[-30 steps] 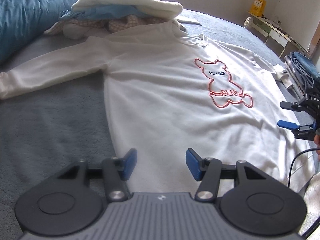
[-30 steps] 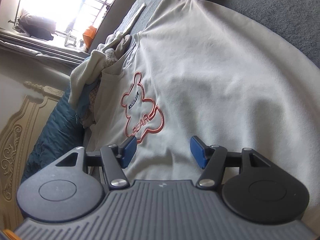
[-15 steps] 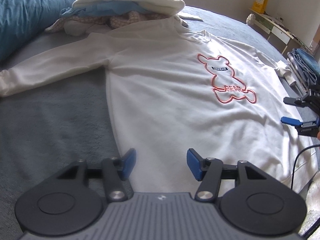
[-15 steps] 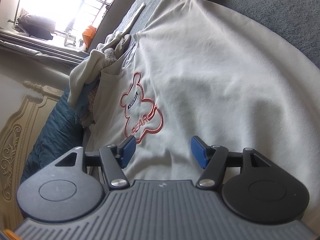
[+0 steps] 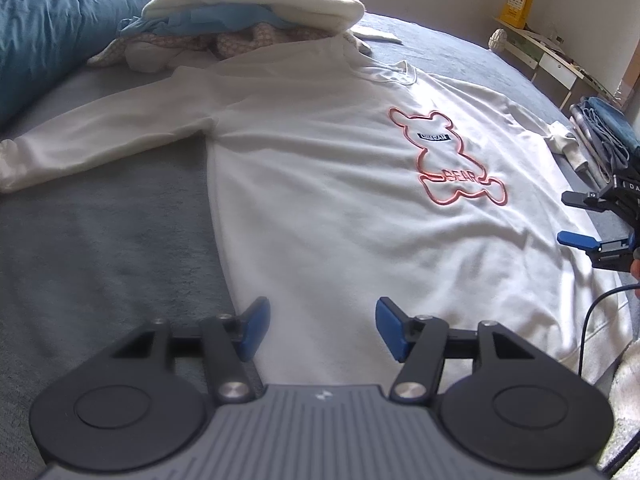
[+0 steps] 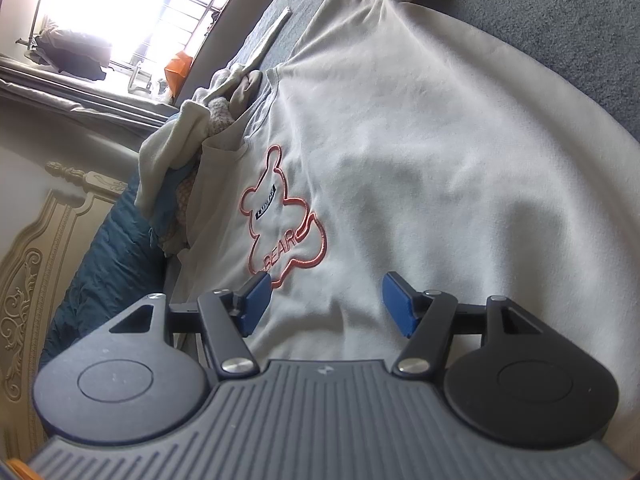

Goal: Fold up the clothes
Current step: 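Release the sweatshirt side and lift the left gripper away, then move the open right gripper to the sweatshirt sleeve cuff by the jeans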

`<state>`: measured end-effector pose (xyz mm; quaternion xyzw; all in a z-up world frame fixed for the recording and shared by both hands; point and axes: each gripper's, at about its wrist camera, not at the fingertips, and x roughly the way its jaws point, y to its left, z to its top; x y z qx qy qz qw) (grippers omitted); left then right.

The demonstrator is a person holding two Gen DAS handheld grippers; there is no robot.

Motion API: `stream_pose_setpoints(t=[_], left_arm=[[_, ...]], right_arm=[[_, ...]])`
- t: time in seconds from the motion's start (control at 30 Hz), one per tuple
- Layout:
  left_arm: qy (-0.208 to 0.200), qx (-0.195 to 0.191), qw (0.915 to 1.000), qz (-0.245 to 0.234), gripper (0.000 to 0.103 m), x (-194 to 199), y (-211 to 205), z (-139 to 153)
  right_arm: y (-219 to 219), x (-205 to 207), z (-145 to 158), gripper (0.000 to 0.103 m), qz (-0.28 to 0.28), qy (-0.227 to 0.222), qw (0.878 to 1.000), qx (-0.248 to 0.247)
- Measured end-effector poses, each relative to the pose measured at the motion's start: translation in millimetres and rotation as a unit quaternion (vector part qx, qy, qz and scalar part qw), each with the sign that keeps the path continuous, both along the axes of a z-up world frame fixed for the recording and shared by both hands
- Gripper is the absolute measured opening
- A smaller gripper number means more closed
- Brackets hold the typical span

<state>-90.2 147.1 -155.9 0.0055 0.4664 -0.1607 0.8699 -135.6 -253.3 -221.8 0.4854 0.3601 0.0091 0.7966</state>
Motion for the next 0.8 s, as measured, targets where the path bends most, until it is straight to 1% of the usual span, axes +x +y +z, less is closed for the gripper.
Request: stream_pose_setpoints(t=[0.5,0.67,0.8], left_arm=[[-0.008,-0.006,1.0000,0.000,0.060,6.0,-1.1,0.3],[-0.028,-0.015,0.9995,-0.006,0.060,24.1,-13.6,1.0],[-0.040,-0.023,0.9988,-0.014,0.060,47.5,-27.0,-2.2]], right_arm=[[-1.6,-1.5,1.3,0.062,-0.003,-0.003,1.000,-0.001],[-4.6,-4.6,12.6,0.062,-0.011,-0.013,1.000,-0.017],[-26.5,-8.2,32.5,0.062,-0.037,-0.028,0.997,-0.058]])
